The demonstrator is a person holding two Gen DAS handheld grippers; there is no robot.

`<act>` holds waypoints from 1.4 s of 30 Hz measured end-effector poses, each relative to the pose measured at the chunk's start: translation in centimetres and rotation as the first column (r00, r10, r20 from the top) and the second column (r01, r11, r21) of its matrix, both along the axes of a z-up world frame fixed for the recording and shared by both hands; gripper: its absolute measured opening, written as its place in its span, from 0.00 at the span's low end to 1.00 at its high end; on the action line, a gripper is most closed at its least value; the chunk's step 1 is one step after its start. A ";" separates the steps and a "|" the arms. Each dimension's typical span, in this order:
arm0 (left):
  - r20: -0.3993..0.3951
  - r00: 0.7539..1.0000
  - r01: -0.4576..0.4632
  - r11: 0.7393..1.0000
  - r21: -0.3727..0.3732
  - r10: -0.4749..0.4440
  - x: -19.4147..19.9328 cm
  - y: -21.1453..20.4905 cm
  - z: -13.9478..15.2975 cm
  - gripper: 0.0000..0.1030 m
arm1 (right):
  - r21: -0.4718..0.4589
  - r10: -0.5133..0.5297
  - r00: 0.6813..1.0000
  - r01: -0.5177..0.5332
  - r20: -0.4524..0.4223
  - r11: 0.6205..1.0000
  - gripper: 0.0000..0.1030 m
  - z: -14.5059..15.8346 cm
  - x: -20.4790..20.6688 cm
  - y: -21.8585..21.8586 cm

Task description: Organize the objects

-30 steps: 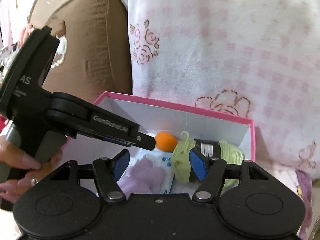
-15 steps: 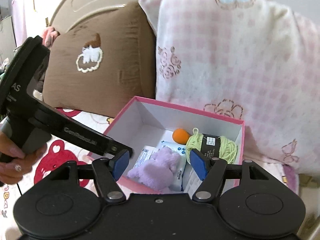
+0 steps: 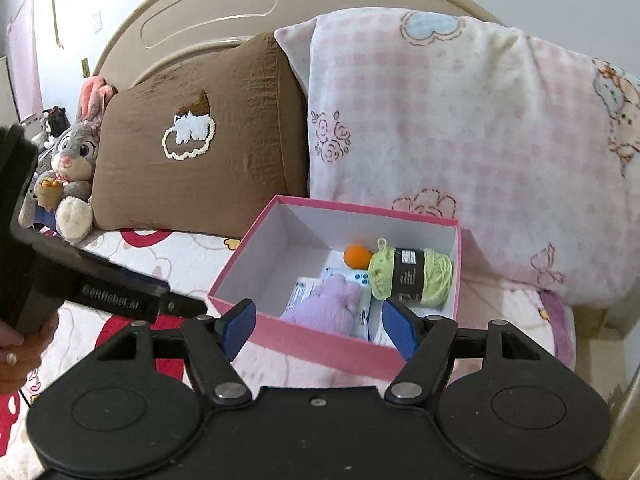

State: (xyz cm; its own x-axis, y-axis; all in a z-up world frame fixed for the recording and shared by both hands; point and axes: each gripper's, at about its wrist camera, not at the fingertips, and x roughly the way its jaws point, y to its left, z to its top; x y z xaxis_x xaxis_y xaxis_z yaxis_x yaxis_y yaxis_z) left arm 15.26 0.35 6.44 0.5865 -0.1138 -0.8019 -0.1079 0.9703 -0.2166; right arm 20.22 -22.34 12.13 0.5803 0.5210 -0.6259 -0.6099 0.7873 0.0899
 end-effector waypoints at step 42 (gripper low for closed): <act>-0.017 0.999 -0.034 0.990 0.134 0.037 -7.6 -3.0 -1.2 0.96 | -0.151 -0.210 0.976 0.199 -0.063 0.968 0.94 -4.8 -6.2 -2.1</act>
